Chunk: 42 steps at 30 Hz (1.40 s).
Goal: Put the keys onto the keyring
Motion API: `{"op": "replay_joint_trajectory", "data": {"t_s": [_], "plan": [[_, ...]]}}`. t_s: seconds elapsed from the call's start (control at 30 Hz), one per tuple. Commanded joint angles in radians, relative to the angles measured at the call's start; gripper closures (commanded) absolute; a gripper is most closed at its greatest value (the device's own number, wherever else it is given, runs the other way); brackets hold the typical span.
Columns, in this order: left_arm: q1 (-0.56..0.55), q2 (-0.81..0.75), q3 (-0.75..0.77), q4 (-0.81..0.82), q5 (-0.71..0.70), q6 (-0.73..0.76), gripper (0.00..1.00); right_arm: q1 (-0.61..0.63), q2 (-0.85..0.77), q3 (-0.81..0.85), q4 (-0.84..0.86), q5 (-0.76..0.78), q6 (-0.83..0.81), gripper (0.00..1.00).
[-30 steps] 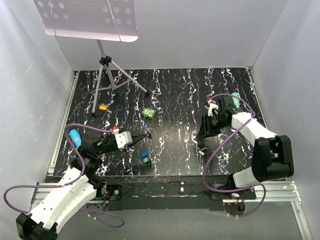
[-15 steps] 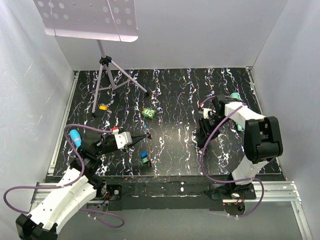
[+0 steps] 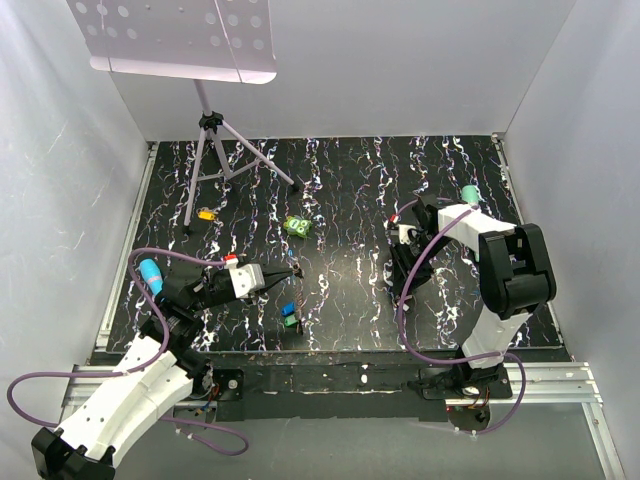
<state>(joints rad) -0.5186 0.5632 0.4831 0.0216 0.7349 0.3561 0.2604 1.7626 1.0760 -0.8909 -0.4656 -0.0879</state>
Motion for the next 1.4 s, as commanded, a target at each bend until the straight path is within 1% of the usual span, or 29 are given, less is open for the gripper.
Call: {"op": "replay_joint_trajectory", "data": {"t_s": [0.0,0.23,0.57,1.37], "plan": [[0.006,-0.005,0.02,0.024,-0.005,0.007,1.0,-0.003,0.015,0.021,-0.01,0.013,0.031,0.57],[0.006,-0.008,0.02,0.021,-0.005,0.009,1.0,-0.001,0.044,0.032,-0.019,-0.005,0.031,0.59],[0.006,-0.008,0.02,0.02,-0.008,0.009,1.0,0.0,0.067,0.033,-0.026,-0.027,0.027,0.66],[0.006,-0.009,0.018,0.023,-0.006,0.007,1.0,0.011,0.078,0.039,-0.026,-0.025,0.03,0.72]]}}
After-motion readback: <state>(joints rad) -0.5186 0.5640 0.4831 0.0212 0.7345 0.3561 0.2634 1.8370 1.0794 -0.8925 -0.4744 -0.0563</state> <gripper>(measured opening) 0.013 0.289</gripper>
